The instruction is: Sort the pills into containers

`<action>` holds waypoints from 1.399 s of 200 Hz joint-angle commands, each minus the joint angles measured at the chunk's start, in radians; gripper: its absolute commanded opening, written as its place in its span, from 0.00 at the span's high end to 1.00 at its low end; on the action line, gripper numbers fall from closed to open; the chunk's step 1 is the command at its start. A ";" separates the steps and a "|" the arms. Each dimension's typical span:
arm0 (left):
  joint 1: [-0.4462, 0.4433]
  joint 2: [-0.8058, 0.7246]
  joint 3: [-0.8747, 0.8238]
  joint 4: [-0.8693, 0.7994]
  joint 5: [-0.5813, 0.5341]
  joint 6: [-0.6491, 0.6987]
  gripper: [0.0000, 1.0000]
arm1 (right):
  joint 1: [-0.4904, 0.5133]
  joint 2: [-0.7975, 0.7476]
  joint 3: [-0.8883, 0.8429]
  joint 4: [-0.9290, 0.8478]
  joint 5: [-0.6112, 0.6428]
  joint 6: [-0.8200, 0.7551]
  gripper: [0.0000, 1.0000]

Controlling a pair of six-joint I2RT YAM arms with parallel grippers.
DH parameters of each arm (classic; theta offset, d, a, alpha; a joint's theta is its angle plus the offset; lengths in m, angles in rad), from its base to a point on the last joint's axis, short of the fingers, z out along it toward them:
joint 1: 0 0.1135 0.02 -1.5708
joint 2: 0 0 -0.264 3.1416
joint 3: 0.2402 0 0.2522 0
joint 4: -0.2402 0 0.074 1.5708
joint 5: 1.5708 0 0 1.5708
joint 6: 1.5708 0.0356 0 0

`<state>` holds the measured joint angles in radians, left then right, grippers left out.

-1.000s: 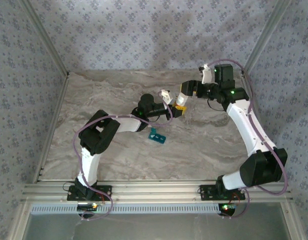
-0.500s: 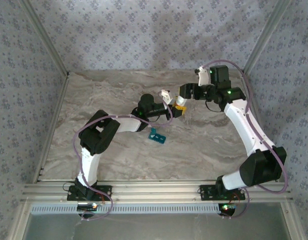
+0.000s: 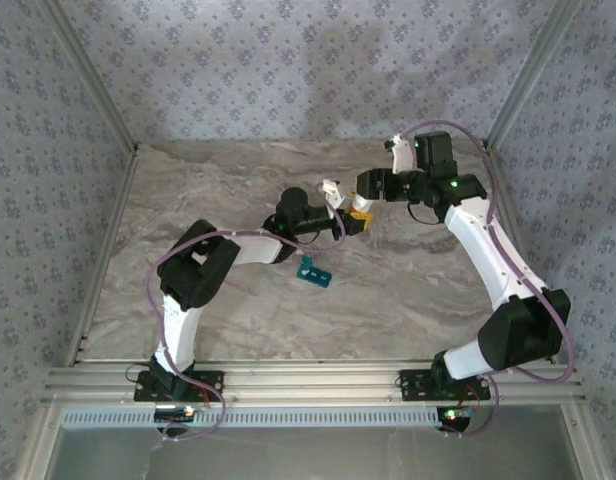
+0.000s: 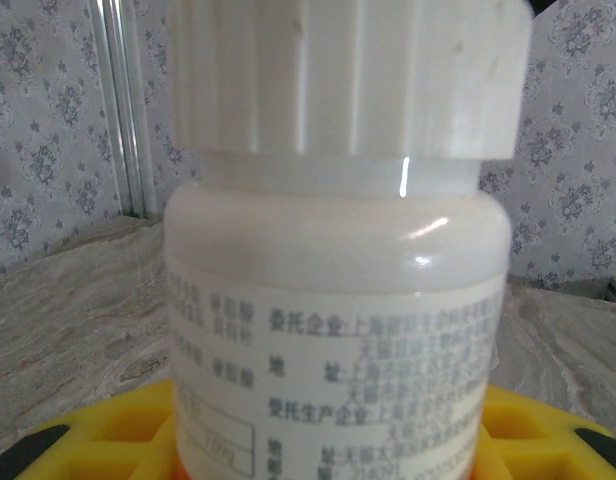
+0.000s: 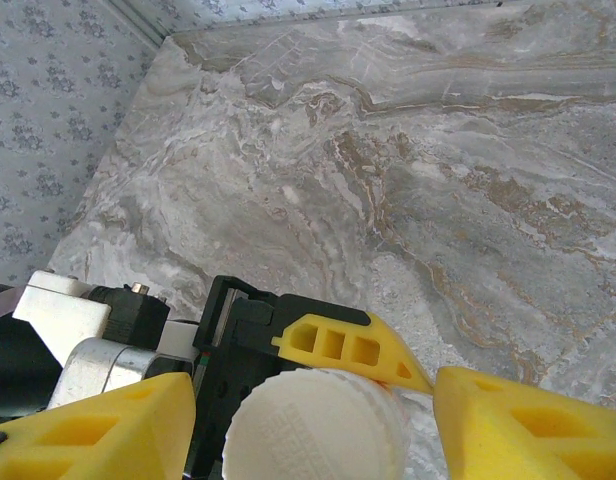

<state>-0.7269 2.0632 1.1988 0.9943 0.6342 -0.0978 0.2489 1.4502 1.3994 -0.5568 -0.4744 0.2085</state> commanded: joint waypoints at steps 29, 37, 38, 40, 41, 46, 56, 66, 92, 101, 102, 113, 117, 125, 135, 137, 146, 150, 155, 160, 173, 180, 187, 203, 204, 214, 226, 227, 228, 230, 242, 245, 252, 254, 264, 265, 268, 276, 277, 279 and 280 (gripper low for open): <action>-0.004 -0.013 0.015 0.018 -0.002 -0.007 1.00 | 0.011 0.014 0.023 -0.025 0.014 -0.025 0.37; -0.005 -0.014 0.015 0.018 -0.002 -0.007 1.00 | 0.012 0.016 0.024 -0.025 0.017 -0.024 0.39; -0.005 -0.014 0.015 0.018 -0.002 -0.007 1.00 | 0.012 0.016 0.024 -0.024 0.017 -0.024 0.39; -0.005 -0.014 0.015 0.018 -0.002 -0.007 1.00 | 0.012 0.016 0.023 -0.023 0.018 -0.024 0.39; -0.004 -0.014 0.015 0.018 -0.002 -0.007 1.00 | 0.012 0.016 0.023 -0.023 0.018 -0.024 0.39; -0.005 -0.014 0.015 0.018 -0.002 -0.007 1.00 | 0.014 0.016 0.022 -0.023 0.021 -0.023 0.40; -0.004 -0.012 0.015 0.018 -0.001 -0.008 1.00 | 0.015 0.017 0.020 -0.023 0.021 -0.023 0.43; -0.004 -0.013 0.015 0.016 -0.004 -0.008 1.00 | 0.017 0.017 0.019 -0.025 0.023 -0.022 0.44; -0.005 -0.012 0.016 0.015 -0.003 -0.007 1.00 | 0.027 0.019 0.008 -0.020 0.042 -0.016 0.47; -0.005 -0.012 0.017 0.013 -0.004 -0.007 1.00 | 0.033 0.021 0.004 -0.022 0.049 -0.013 0.48; -0.005 -0.012 0.016 0.013 -0.004 -0.008 1.00 | 0.034 0.021 0.003 -0.022 0.049 -0.013 0.48; -0.004 -0.012 0.017 0.012 -0.004 -0.007 1.00 | 0.040 0.020 -0.004 -0.020 0.064 -0.006 0.49; -0.004 -0.013 0.017 0.012 -0.004 -0.007 1.00 | 0.043 0.020 -0.006 -0.020 0.071 0.000 0.50; -0.005 -0.012 0.018 0.012 -0.004 -0.007 1.00 | 0.051 0.023 -0.010 -0.022 0.087 0.017 0.52; -0.004 -0.012 0.018 0.010 -0.004 -0.006 1.00 | 0.059 0.025 -0.015 -0.022 0.101 0.040 0.55; -0.004 -0.012 0.018 0.010 -0.004 -0.007 1.00 | 0.061 0.026 -0.015 -0.022 0.102 0.044 0.55; -0.005 -0.013 0.018 0.010 -0.004 -0.008 1.00 | 0.075 0.025 -0.020 -0.020 0.124 0.065 0.57; -0.005 -0.012 0.018 0.010 -0.004 -0.009 1.00 | 0.081 0.024 -0.023 -0.020 0.139 0.079 0.58; -0.004 -0.012 0.018 0.010 -0.003 -0.008 1.00 | 0.090 0.025 -0.024 -0.020 0.151 0.090 0.58; -0.004 -0.012 0.019 0.010 -0.004 -0.008 1.00 | 0.101 0.025 -0.024 -0.018 0.163 0.101 0.59; -0.005 -0.013 0.019 0.009 -0.004 -0.011 1.00 | 0.122 0.025 -0.031 -0.016 0.202 0.145 0.61; -0.004 -0.012 0.019 0.009 -0.005 -0.010 1.00 | 0.130 0.026 -0.032 -0.015 0.218 0.172 0.62; -0.005 -0.012 0.020 0.009 -0.004 -0.010 1.00 | 0.139 0.024 -0.039 -0.008 0.235 0.200 0.63; -0.004 -0.013 0.018 0.009 -0.004 -0.010 1.00 | 0.166 0.021 -0.054 0.000 0.291 0.258 0.64; -0.005 -0.013 0.018 0.009 -0.004 -0.010 1.00 | 0.168 0.020 -0.055 0.002 0.295 0.262 0.64; -0.005 -0.013 0.018 0.009 -0.004 -0.010 1.00 | 0.184 0.021 -0.063 0.008 0.317 0.292 0.64; -0.005 -0.015 0.016 0.009 -0.004 -0.010 1.00 | 0.204 0.020 -0.070 0.015 0.345 0.319 0.64; -0.005 -0.015 0.016 0.009 -0.004 -0.010 1.00 | 0.205 0.020 -0.070 0.016 0.346 0.321 0.63; -0.005 -0.014 0.016 0.009 -0.004 -0.010 1.00 | 0.206 0.020 -0.070 0.016 0.348 0.323 0.64; -0.005 -0.014 0.016 0.011 -0.004 -0.010 1.00 | 0.209 0.021 -0.070 0.017 0.352 0.326 0.63; -0.005 -0.015 0.015 0.010 -0.004 -0.010 1.00 | 0.221 0.021 -0.069 0.021 0.367 0.336 0.63; -0.004 -0.014 0.015 0.010 -0.003 -0.009 1.00 | 0.224 0.020 -0.068 0.021 0.372 0.338 0.63; -0.005 -0.014 0.015 0.010 -0.004 -0.008 1.00 | 0.227 0.021 -0.064 0.019 0.377 0.343 0.63; -0.005 -0.014 0.015 0.010 -0.004 -0.008 1.00 | 0.227 0.020 -0.063 0.019 0.377 0.344 0.63; -0.005 -0.014 0.016 0.010 -0.004 -0.008 1.00 | 0.227 0.021 -0.057 0.014 0.376 0.347 0.63; -0.005 -0.015 0.015 0.010 -0.004 -0.008 1.00 | 0.227 0.020 -0.056 0.013 0.376 0.348 0.63; -0.004 -0.014 0.015 0.010 -0.004 -0.008 1.00 | 0.227 0.021 -0.053 0.009 0.376 0.350 0.62; -0.005 -0.015 0.015 0.009 -0.004 -0.008 1.00 | 0.227 0.021 -0.044 0.000 0.371 0.351 0.62; -0.005 -0.014 0.015 0.010 -0.004 -0.007 1.00 | 0.227 0.021 -0.043 -0.002 0.371 0.351 0.62; -0.005 -0.014 0.016 0.010 -0.004 -0.009 1.00 | 0.227 0.020 -0.039 -0.004 0.368 0.350 0.62; -0.005 -0.014 0.016 0.010 -0.004 -0.008 1.00 | 0.227 0.021 -0.038 -0.005 0.367 0.350 0.62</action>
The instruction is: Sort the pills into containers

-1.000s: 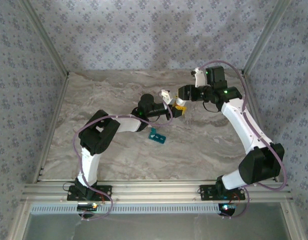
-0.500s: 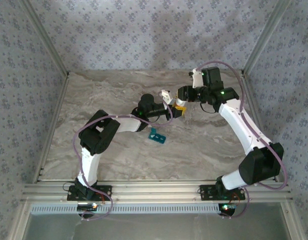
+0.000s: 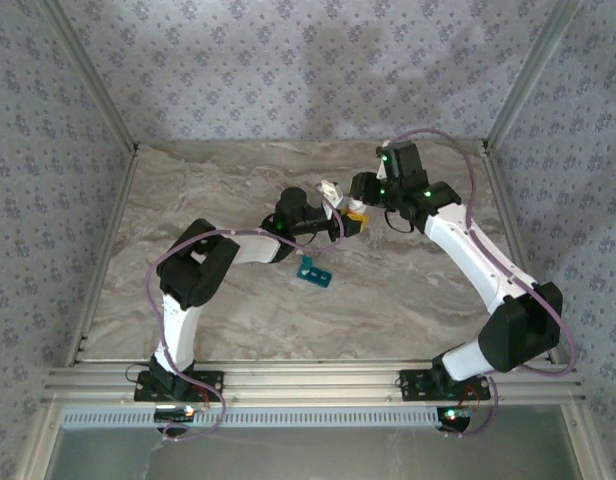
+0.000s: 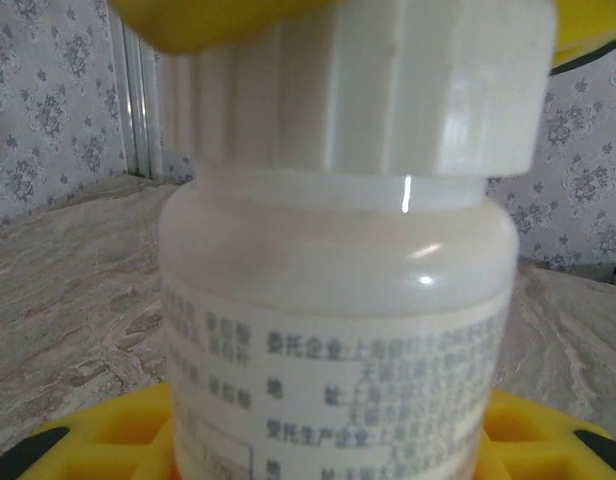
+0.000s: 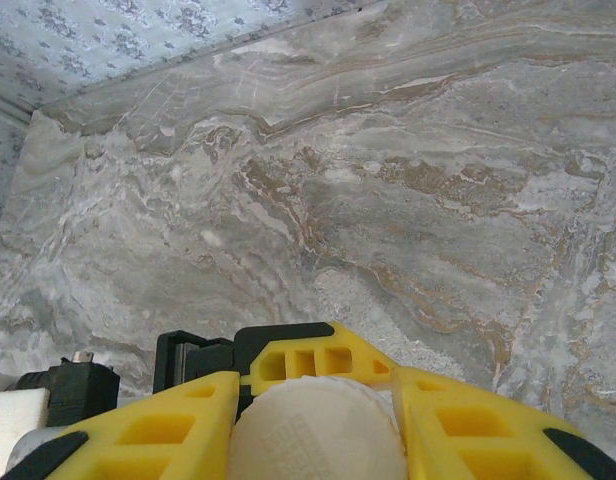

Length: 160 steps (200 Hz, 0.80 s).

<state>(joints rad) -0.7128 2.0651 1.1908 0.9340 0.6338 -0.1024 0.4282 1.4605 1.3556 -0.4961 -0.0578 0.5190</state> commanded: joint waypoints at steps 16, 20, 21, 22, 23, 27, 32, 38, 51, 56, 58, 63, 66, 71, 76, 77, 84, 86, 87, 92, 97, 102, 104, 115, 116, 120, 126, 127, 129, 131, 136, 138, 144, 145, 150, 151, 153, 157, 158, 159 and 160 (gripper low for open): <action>-0.019 -0.015 0.024 0.071 -0.003 -0.004 1.00 | 0.044 0.010 0.029 -0.082 -0.061 0.033 0.60; -0.019 -0.014 0.024 0.071 -0.003 -0.003 1.00 | 0.042 0.009 0.034 -0.085 -0.064 0.032 0.60; -0.019 -0.014 0.024 0.071 -0.004 -0.003 1.00 | 0.041 0.009 0.035 -0.085 -0.065 0.031 0.60; -0.019 -0.014 0.024 0.071 -0.004 -0.003 1.00 | 0.040 0.009 0.038 -0.086 -0.066 0.031 0.60; -0.019 -0.014 0.024 0.072 -0.005 -0.004 1.00 | 0.041 0.009 0.040 -0.086 -0.066 0.031 0.59; -0.019 -0.014 0.024 0.072 -0.005 -0.004 1.00 | 0.038 0.012 0.045 -0.089 -0.070 0.030 0.59; -0.019 -0.013 0.026 0.072 -0.004 -0.006 1.00 | 0.035 0.011 0.053 -0.093 -0.073 0.030 0.58; -0.019 -0.013 0.026 0.072 -0.004 -0.005 1.00 | 0.030 0.013 0.064 -0.097 -0.079 0.030 0.57; -0.019 -0.011 0.029 0.071 -0.005 -0.006 1.00 | 0.019 0.016 0.083 -0.099 -0.090 0.028 0.53; -0.019 -0.011 0.029 0.069 -0.005 -0.008 1.00 | 0.015 0.018 0.090 -0.101 -0.095 0.028 0.51; -0.019 -0.011 0.029 0.069 -0.005 -0.008 1.00 | 0.014 0.017 0.094 -0.100 -0.097 0.029 0.50; -0.019 -0.011 0.029 0.069 -0.005 -0.009 1.00 | 0.011 0.017 0.101 -0.101 -0.100 0.028 0.47; -0.019 -0.012 0.030 0.068 -0.005 -0.008 1.00 | 0.009 0.017 0.105 -0.101 -0.101 0.028 0.45; -0.019 -0.011 0.030 0.068 -0.005 -0.009 1.00 | 0.005 0.016 0.115 -0.124 -0.102 0.028 0.41; -0.019 -0.011 0.030 0.068 -0.004 -0.008 1.00 | 0.002 0.014 0.122 -0.131 -0.100 0.028 0.38; -0.019 -0.011 0.030 0.068 -0.005 -0.008 1.00 | 0.001 0.015 0.124 -0.131 -0.100 0.028 0.37; -0.018 -0.011 0.030 0.067 -0.005 -0.008 1.00 | -0.003 0.014 0.135 -0.137 -0.101 0.027 0.32; -0.019 -0.012 0.030 0.067 -0.005 -0.009 1.00 | -0.004 0.013 0.137 -0.138 -0.100 0.026 0.31; -0.018 -0.012 0.030 0.067 -0.005 -0.008 1.00 | -0.005 0.012 0.139 -0.138 -0.100 0.026 0.31; -0.018 -0.011 0.030 0.066 -0.005 -0.008 1.00 | -0.007 0.012 0.149 -0.142 -0.102 0.023 0.29; -0.018 -0.011 0.030 0.066 -0.004 -0.009 1.00 | -0.009 0.011 0.156 -0.145 -0.103 0.021 0.27; -0.019 -0.010 0.031 0.066 -0.005 -0.010 1.00 | -0.012 0.010 0.162 -0.146 -0.105 0.018 0.26; -0.018 -0.010 0.032 0.066 -0.005 -0.011 1.00 | -0.014 0.009 0.165 -0.148 -0.106 0.017 0.25; -0.019 -0.010 0.032 0.066 -0.005 -0.010 1.00 | -0.019 0.008 0.176 -0.150 -0.117 0.007 0.22; -0.019 -0.010 0.032 0.066 -0.005 -0.011 1.00 | -0.020 0.008 0.177 -0.151 -0.119 0.005 0.22; -0.019 -0.010 0.033 0.066 -0.005 -0.011 1.00 | -0.024 0.008 0.180 -0.151 -0.123 -0.001 0.21; -0.019 -0.010 0.033 0.066 -0.005 -0.011 1.00 | -0.026 0.004 0.182 -0.148 -0.132 -0.010 0.21; -0.019 -0.010 0.032 0.066 -0.005 -0.011 1.00 | -0.027 0.003 0.182 -0.147 -0.134 -0.012 0.21; -0.019 -0.010 0.032 0.066 -0.005 -0.011 1.00 | -0.030 0.002 0.180 -0.144 -0.136 -0.016 0.20; -0.019 -0.010 0.032 0.066 -0.005 -0.011 1.00 | -0.032 0.000 0.180 -0.142 -0.142 -0.019 0.20; -0.019 -0.011 0.031 0.067 -0.005 -0.011 1.00 | -0.037 -0.004 0.177 -0.135 -0.154 -0.030 0.20; -0.019 -0.011 0.030 0.068 -0.005 -0.011 1.00 | -0.040 -0.006 0.175 -0.132 -0.161 -0.035 0.19; -0.019 -0.011 0.030 0.067 -0.006 -0.010 1.00 | -0.050 -0.015 0.167 -0.121 -0.181 -0.046 0.19; -0.019 -0.011 0.030 0.068 -0.006 -0.010 1.00 | -0.052 -0.016 0.166 -0.117 -0.187 -0.049 0.19; -0.018 -0.011 0.029 0.067 -0.005 -0.011 1.00 | -0.063 -0.021 0.157 -0.110 -0.213 -0.060 0.19; -0.019 -0.011 0.029 0.067 -0.005 -0.011 1.00 | -0.066 -0.023 0.154 -0.110 -0.218 -0.063 0.19; -0.018 -0.012 0.029 0.067 -0.005 -0.010 1.00 | -0.071 -0.025 0.150 -0.109 -0.227 -0.068 0.19; -0.019 -0.013 0.028 0.068 -0.005 -0.008 1.00 | -0.081 -0.030 0.144 -0.084 -0.239 -0.077 0.19; -0.019 -0.013 0.028 0.069 -0.004 -0.008 1.00 | -0.084 -0.030 0.142 -0.082 -0.242 -0.080 0.19; -0.018 -0.013 0.029 0.069 -0.004 -0.009 1.00 | -0.086 -0.032 0.140 -0.082 -0.244 -0.082 0.19; -0.019 -0.013 0.029 0.069 -0.005 -0.008 1.00 | -0.088 -0.034 0.139 -0.081 -0.247 -0.085 0.19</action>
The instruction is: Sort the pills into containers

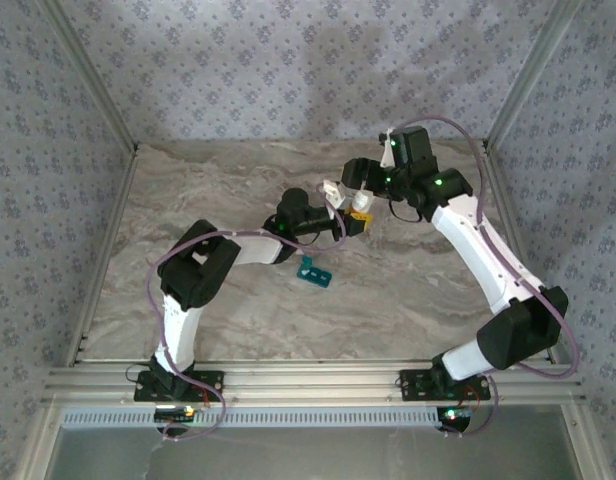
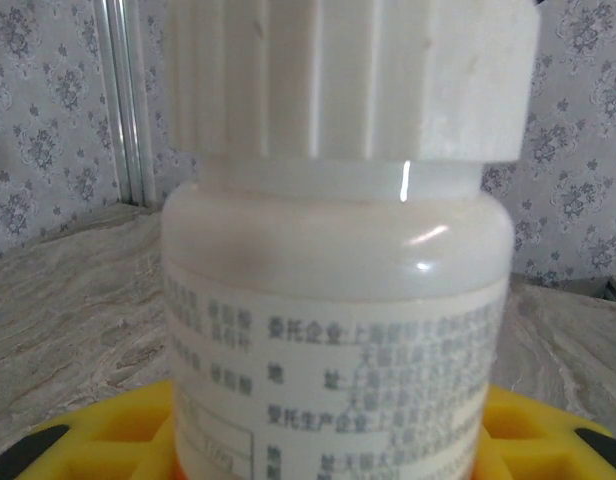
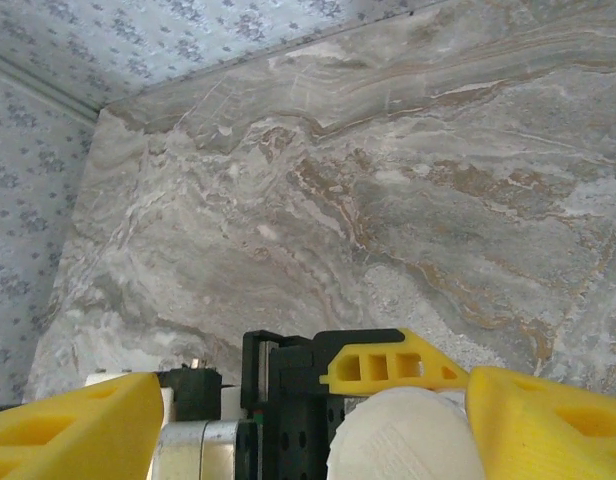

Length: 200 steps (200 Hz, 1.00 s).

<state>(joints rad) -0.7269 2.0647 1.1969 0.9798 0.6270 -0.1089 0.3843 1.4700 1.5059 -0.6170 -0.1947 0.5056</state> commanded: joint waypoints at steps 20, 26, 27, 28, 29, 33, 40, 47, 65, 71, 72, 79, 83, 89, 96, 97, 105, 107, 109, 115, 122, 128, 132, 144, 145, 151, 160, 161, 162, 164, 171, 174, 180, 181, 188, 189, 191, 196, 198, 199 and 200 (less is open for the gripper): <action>-0.004 -0.014 0.021 0.025 0.002 -0.002 1.00 | -0.091 -0.067 -0.056 0.077 -0.180 -0.153 0.19; -0.005 -0.014 0.021 0.024 0.002 -0.004 1.00 | -0.101 -0.076 -0.074 0.095 -0.209 -0.185 0.20; -0.005 -0.014 0.021 0.025 0.002 -0.003 1.00 | -0.104 -0.077 -0.078 0.097 -0.214 -0.190 0.20; -0.005 -0.014 0.020 0.025 0.002 -0.003 1.00 | -0.107 -0.080 -0.081 0.102 -0.219 -0.197 0.20; -0.004 -0.014 0.020 0.025 0.002 -0.003 1.00 | -0.109 -0.081 -0.085 0.105 -0.225 -0.202 0.20; -0.005 -0.014 0.020 0.024 0.003 -0.003 1.00 | -0.114 -0.087 -0.101 0.120 -0.241 -0.220 0.20; -0.005 -0.014 0.021 0.025 0.004 -0.005 1.00 | -0.121 -0.098 -0.126 0.139 -0.252 -0.249 0.20; -0.004 -0.014 0.021 0.025 0.004 -0.004 1.00 | -0.131 -0.107 -0.147 0.155 -0.277 -0.280 0.21; -0.004 -0.014 0.022 0.024 0.004 -0.005 1.00 | -0.149 -0.122 -0.192 0.187 -0.323 -0.333 0.22; -0.005 -0.013 0.021 0.025 0.006 -0.005 1.00 | -0.154 -0.124 -0.202 0.190 -0.336 -0.351 0.22; -0.005 -0.013 0.022 0.025 0.006 -0.006 1.00 | -0.155 -0.124 -0.203 0.190 -0.336 -0.353 0.22; -0.004 -0.014 0.022 0.024 0.005 -0.006 1.00 | -0.160 -0.124 -0.213 0.194 -0.341 -0.369 0.23; -0.005 -0.014 0.022 0.025 0.005 -0.006 1.00 | -0.162 -0.123 -0.218 0.191 -0.351 -0.381 0.24; -0.005 -0.015 0.022 0.025 0.006 -0.006 1.00 | -0.166 -0.124 -0.226 0.187 -0.359 -0.400 0.24; -0.005 -0.014 0.022 0.025 0.006 -0.005 1.00 | -0.171 -0.124 -0.234 0.191 -0.366 -0.408 0.25; -0.004 -0.014 0.022 0.025 0.006 -0.005 1.00 | -0.172 -0.123 -0.235 0.193 -0.366 -0.409 0.26; -0.005 -0.014 0.021 0.025 0.005 -0.006 1.00 | -0.177 -0.123 -0.244 0.200 -0.370 -0.415 0.27; -0.005 -0.014 0.021 0.025 0.005 -0.005 1.00 | -0.178 -0.122 -0.247 0.203 -0.372 -0.416 0.27; -0.005 -0.015 0.021 0.025 0.005 -0.005 1.00 | -0.179 -0.122 -0.249 0.206 -0.373 -0.417 0.27; -0.005 -0.014 0.022 0.025 0.005 -0.005 1.00 | -0.183 -0.121 -0.253 0.215 -0.375 -0.415 0.28; -0.005 -0.014 0.021 0.024 0.005 -0.005 1.00 | -0.186 -0.117 -0.253 0.217 -0.371 -0.416 0.28; -0.005 -0.014 0.021 0.025 0.006 -0.007 1.00 | -0.186 -0.114 -0.253 0.217 -0.371 -0.419 0.29; -0.004 -0.014 0.021 0.025 0.005 -0.006 1.00 | -0.186 -0.113 -0.253 0.218 -0.369 -0.420 0.29; -0.005 -0.014 0.022 0.023 0.005 -0.005 1.00 | -0.187 -0.108 -0.253 0.221 -0.365 -0.421 0.30; -0.005 -0.015 0.022 0.023 0.005 -0.005 1.00 | -0.187 -0.108 -0.253 0.221 -0.365 -0.421 0.30; -0.004 -0.014 0.023 0.023 0.005 -0.005 1.00 | -0.188 -0.106 -0.253 0.224 -0.364 -0.421 0.31; -0.005 -0.014 0.023 0.023 0.005 -0.005 1.00 | -0.188 -0.104 -0.251 0.229 -0.361 -0.420 0.31; -0.005 -0.014 0.023 0.023 0.005 -0.005 1.00 | -0.188 -0.103 -0.251 0.230 -0.361 -0.419 0.32; -0.005 -0.014 0.023 0.023 0.005 -0.005 1.00 | -0.189 -0.103 -0.251 0.230 -0.361 -0.419 0.32; -0.005 -0.014 0.023 0.023 0.005 -0.005 1.00 | -0.188 -0.102 -0.251 0.232 -0.363 -0.417 0.32; -0.005 -0.013 0.023 0.023 0.005 -0.005 1.00 | -0.188 -0.099 -0.250 0.232 -0.365 -0.417 0.32; -0.005 -0.012 0.023 0.022 0.005 -0.005 1.00 | -0.188 -0.097 -0.248 0.232 -0.365 -0.416 0.33; -0.004 -0.013 0.024 0.022 0.005 -0.005 1.00 | -0.187 -0.095 -0.248 0.232 -0.365 -0.415 0.33; -0.004 -0.013 0.024 0.021 0.005 -0.005 1.00 | -0.187 -0.095 -0.247 0.233 -0.366 -0.415 0.33; -0.005 -0.012 0.024 0.022 0.005 -0.005 1.00 | -0.187 -0.092 -0.245 0.232 -0.367 -0.415 0.34; -0.004 -0.012 0.024 0.021 0.005 -0.006 1.00 | -0.188 -0.091 -0.244 0.232 -0.367 -0.415 0.34; -0.004 -0.012 0.024 0.021 0.006 -0.006 1.00 | -0.187 -0.092 -0.244 0.234 -0.367 -0.415 0.34; -0.005 -0.013 0.024 0.020 0.005 -0.006 1.00 | -0.187 -0.089 -0.243 0.234 -0.367 -0.414 0.34; -0.005 -0.012 0.024 0.020 0.006 -0.005 1.00 | -0.187 -0.088 -0.242 0.234 -0.366 -0.414 0.34; -0.005 -0.013 0.023 0.020 0.006 -0.006 1.00 | -0.187 -0.088 -0.242 0.234 -0.366 -0.414 0.34; -0.005 -0.013 0.025 0.020 0.007 -0.006 1.00 | -0.188 -0.088 -0.242 0.234 -0.366 -0.414 0.34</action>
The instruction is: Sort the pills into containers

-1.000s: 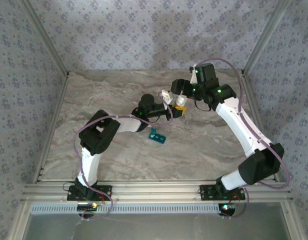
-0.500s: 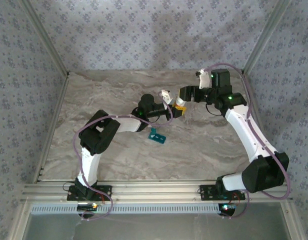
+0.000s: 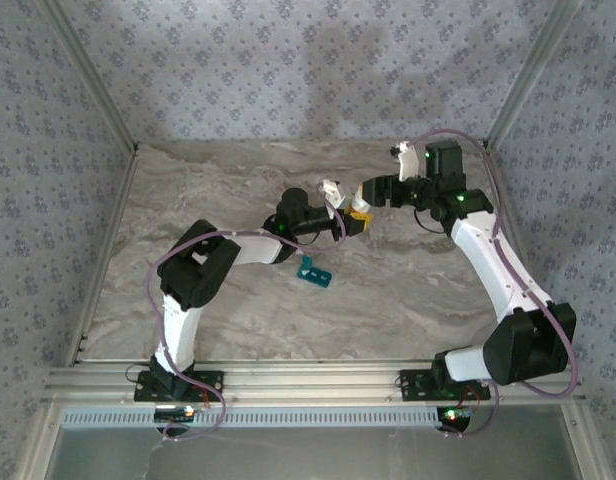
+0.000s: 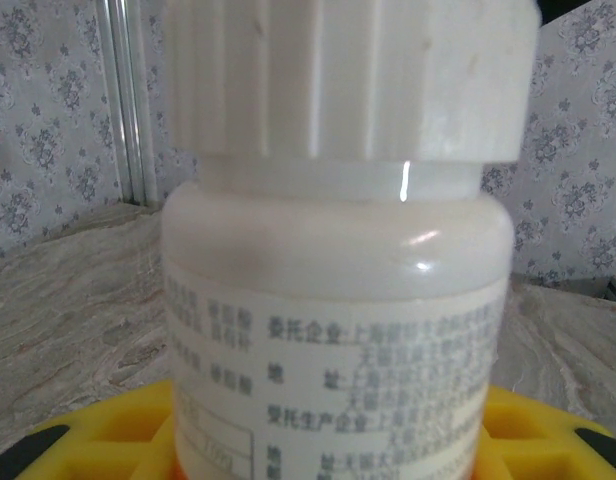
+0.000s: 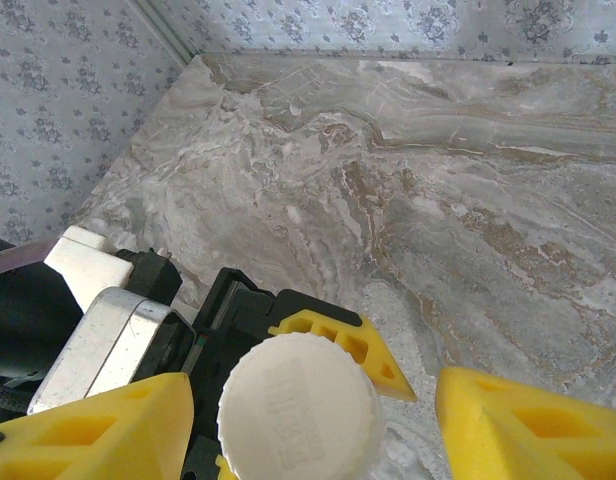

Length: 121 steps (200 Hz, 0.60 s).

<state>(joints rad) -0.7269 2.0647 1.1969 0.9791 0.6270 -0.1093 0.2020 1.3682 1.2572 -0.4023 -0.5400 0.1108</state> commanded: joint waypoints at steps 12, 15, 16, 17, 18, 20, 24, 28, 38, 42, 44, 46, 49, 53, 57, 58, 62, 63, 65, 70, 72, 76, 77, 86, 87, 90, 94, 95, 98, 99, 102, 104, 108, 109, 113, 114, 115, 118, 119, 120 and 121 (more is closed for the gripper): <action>-0.004 -0.013 0.024 0.021 0.006 -0.006 1.00 | -0.003 0.019 0.011 0.019 -0.015 -0.018 0.34; -0.005 -0.012 0.024 0.021 0.007 -0.005 1.00 | -0.003 0.020 0.011 0.020 -0.014 -0.017 0.35; -0.005 -0.012 0.024 0.021 0.008 -0.005 1.00 | -0.003 0.021 0.011 0.020 -0.015 -0.017 0.35; -0.005 -0.012 0.024 0.021 0.008 -0.005 1.00 | -0.003 0.021 0.011 0.020 -0.014 -0.017 0.35; -0.005 -0.013 0.024 0.021 0.007 -0.004 1.00 | -0.003 0.021 0.012 0.020 -0.014 -0.016 0.35; -0.005 -0.012 0.024 0.021 0.007 -0.005 1.00 | -0.003 0.023 0.012 0.019 -0.014 -0.016 0.35; -0.005 -0.012 0.024 0.021 0.007 -0.005 1.00 | -0.003 0.024 0.013 0.019 -0.013 -0.016 0.35; -0.005 -0.012 0.024 0.021 0.006 -0.005 1.00 | -0.001 0.026 0.014 0.019 -0.014 -0.016 0.36; -0.004 -0.012 0.024 0.020 0.006 -0.005 1.00 | 0.003 0.026 0.016 0.022 -0.012 -0.016 0.36; -0.004 -0.012 0.024 0.019 0.006 -0.004 1.00 | 0.004 0.028 0.016 0.023 -0.010 -0.016 0.36; -0.005 -0.012 0.024 0.019 0.006 -0.004 1.00 | 0.004 0.028 0.016 0.023 -0.011 -0.016 0.36; -0.005 -0.012 0.024 0.019 0.006 -0.004 1.00 | 0.005 0.029 0.015 0.022 -0.010 -0.016 0.37; -0.005 -0.012 0.025 0.020 0.006 -0.004 1.00 | 0.006 0.030 0.017 0.022 -0.009 -0.015 0.37; -0.005 -0.012 0.025 0.020 0.007 -0.005 1.00 | 0.007 0.032 0.017 0.022 -0.007 -0.014 0.37; -0.004 -0.012 0.025 0.020 0.007 -0.006 1.00 | 0.008 0.032 0.018 0.022 -0.008 -0.013 0.37; -0.004 -0.012 0.025 0.020 0.007 -0.006 1.00 | 0.008 0.032 0.017 0.023 -0.008 -0.013 0.37; -0.004 -0.013 0.026 0.019 0.006 -0.005 1.00 | 0.008 0.034 0.017 0.022 -0.006 -0.013 0.38; -0.004 -0.013 0.026 0.019 0.007 -0.005 1.00 | 0.008 0.034 0.017 0.022 -0.006 -0.013 0.38; -0.004 -0.012 0.026 0.018 0.007 -0.005 1.00 | 0.009 0.033 0.017 0.022 -0.005 -0.013 0.38; -0.005 -0.012 0.025 0.018 0.007 -0.005 1.00 | 0.010 0.035 0.018 0.022 -0.005 -0.013 0.38; -0.005 -0.012 0.026 0.018 0.007 -0.004 1.00 | 0.010 0.034 0.018 0.023 -0.003 -0.013 0.38; -0.005 -0.012 0.026 0.018 0.007 -0.004 1.00 | 0.011 0.036 0.017 0.022 -0.002 -0.013 0.38; -0.004 -0.012 0.026 0.018 0.007 -0.004 1.00 | 0.011 0.036 0.017 0.023 -0.002 -0.012 0.38; -0.005 -0.012 0.026 0.018 0.007 -0.004 1.00 | 0.012 0.038 0.016 0.023 -0.003 -0.011 0.39; -0.005 -0.013 0.026 0.018 0.007 -0.005 1.00 | 0.013 0.038 0.016 0.023 -0.003 -0.011 0.39; -0.005 -0.012 0.026 0.018 0.007 -0.005 1.00 | 0.014 0.038 0.017 0.024 -0.003 -0.011 0.39; -0.005 -0.012 0.026 0.018 0.007 -0.006 1.00 | 0.016 0.040 0.016 0.023 -0.002 -0.011 0.40; -0.005 -0.012 0.026 0.018 0.007 -0.006 1.00 | 0.017 0.040 0.017 0.024 -0.001 -0.011 0.40; -0.003 -0.012 0.026 0.017 0.007 -0.006 1.00 | 0.017 0.040 0.017 0.024 -0.001 -0.011 0.40; -0.004 -0.012 0.026 0.018 0.007 -0.007 1.00 | 0.018 0.041 0.017 0.024 0.000 -0.012 0.40; -0.004 -0.013 0.026 0.018 0.007 -0.006 1.00 | 0.019 0.041 0.017 0.025 0.000 -0.011 0.40; -0.004 -0.012 0.026 0.017 0.007 -0.007 1.00 | 0.020 0.043 0.017 0.024 0.000 -0.010 0.41; -0.004 -0.012 0.026 0.017 0.007 -0.006 1.00 | 0.021 0.043 0.016 0.025 0.001 -0.010 0.41; -0.004 -0.012 0.026 0.017 0.007 -0.006 1.00 | 0.022 0.044 0.017 0.024 0.001 -0.010 0.41; -0.005 -0.012 0.026 0.017 0.007 -0.006 1.00 | 0.023 0.045 0.018 0.024 0.003 -0.010 0.41; -0.004 -0.012 0.027 0.017 0.007 -0.006 1.00 | 0.023 0.044 0.018 0.024 0.003 -0.010 0.41; -0.004 -0.012 0.027 0.017 0.007 -0.006 1.00 | 0.024 0.044 0.017 0.023 0.003 -0.010 0.42; -0.005 -0.012 0.025 0.016 0.007 -0.006 1.00 | 0.025 0.045 0.017 0.024 0.003 -0.010 0.42; -0.005 -0.012 0.025 0.016 0.008 -0.007 1.00 | 0.024 0.046 0.017 0.024 0.003 -0.010 0.42; -0.005 -0.012 0.026 0.016 0.007 -0.007 1.00 | 0.025 0.046 0.017 0.024 0.003 -0.010 0.42; -0.005 -0.012 0.026 0.016 0.007 -0.006 1.00 | 0.026 0.047 0.017 0.024 0.004 -0.010 0.42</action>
<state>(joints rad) -0.7269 2.0647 1.1969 0.9691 0.6270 -0.1093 0.2157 1.4017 1.2575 -0.3866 -0.5388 0.1112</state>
